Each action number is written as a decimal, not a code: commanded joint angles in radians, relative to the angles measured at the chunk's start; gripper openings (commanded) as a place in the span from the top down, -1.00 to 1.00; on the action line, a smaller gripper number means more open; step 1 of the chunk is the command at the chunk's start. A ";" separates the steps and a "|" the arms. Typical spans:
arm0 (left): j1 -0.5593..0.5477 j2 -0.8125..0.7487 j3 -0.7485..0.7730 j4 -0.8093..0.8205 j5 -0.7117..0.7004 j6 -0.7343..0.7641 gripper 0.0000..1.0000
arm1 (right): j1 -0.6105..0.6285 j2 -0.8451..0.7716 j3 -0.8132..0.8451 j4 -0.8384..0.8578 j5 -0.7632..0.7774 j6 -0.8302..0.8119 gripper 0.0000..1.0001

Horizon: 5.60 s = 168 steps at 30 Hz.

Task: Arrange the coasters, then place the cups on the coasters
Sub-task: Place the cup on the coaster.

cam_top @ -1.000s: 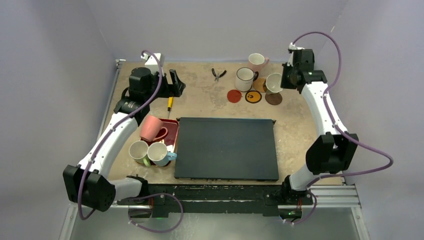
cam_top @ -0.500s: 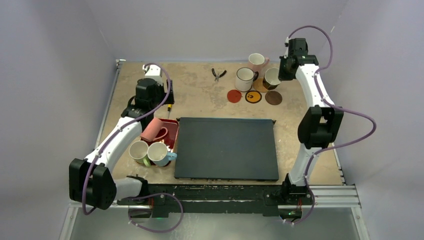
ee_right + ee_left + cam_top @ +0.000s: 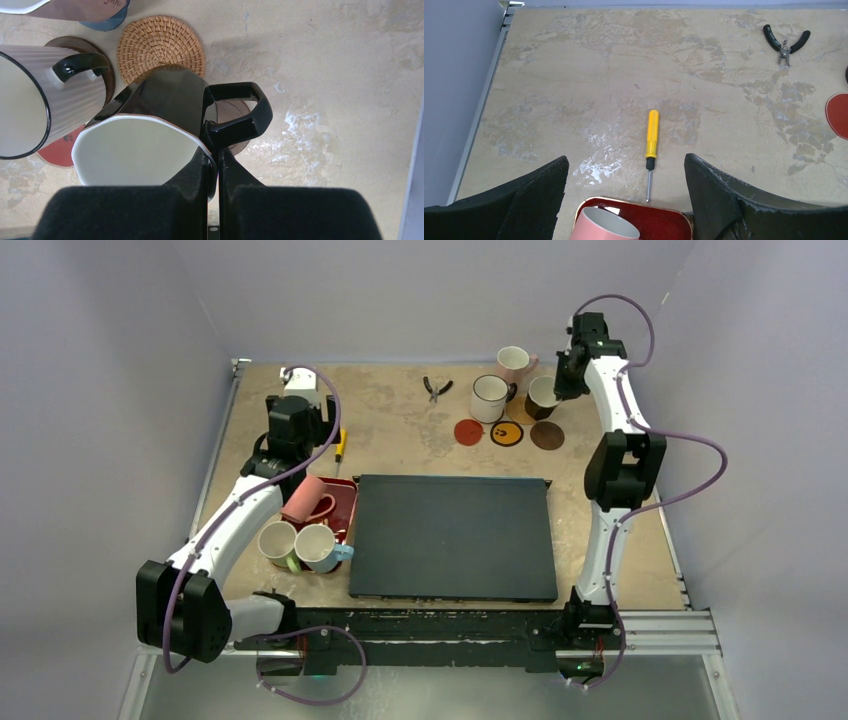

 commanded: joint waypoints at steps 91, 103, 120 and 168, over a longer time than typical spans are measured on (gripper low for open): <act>0.006 0.045 0.014 0.030 0.041 -0.001 -0.61 | 0.016 0.160 0.254 0.028 -0.108 0.043 0.18; 0.006 0.048 0.016 0.029 0.041 -0.001 -0.61 | 0.052 0.160 0.230 0.038 -0.050 0.032 0.24; 0.007 0.052 0.017 0.027 0.041 -0.001 -0.61 | 0.053 0.147 0.237 0.050 -0.057 0.026 0.89; 0.007 0.068 0.018 0.026 0.061 -0.009 -0.60 | -0.015 0.100 0.299 0.016 -0.098 -0.043 1.00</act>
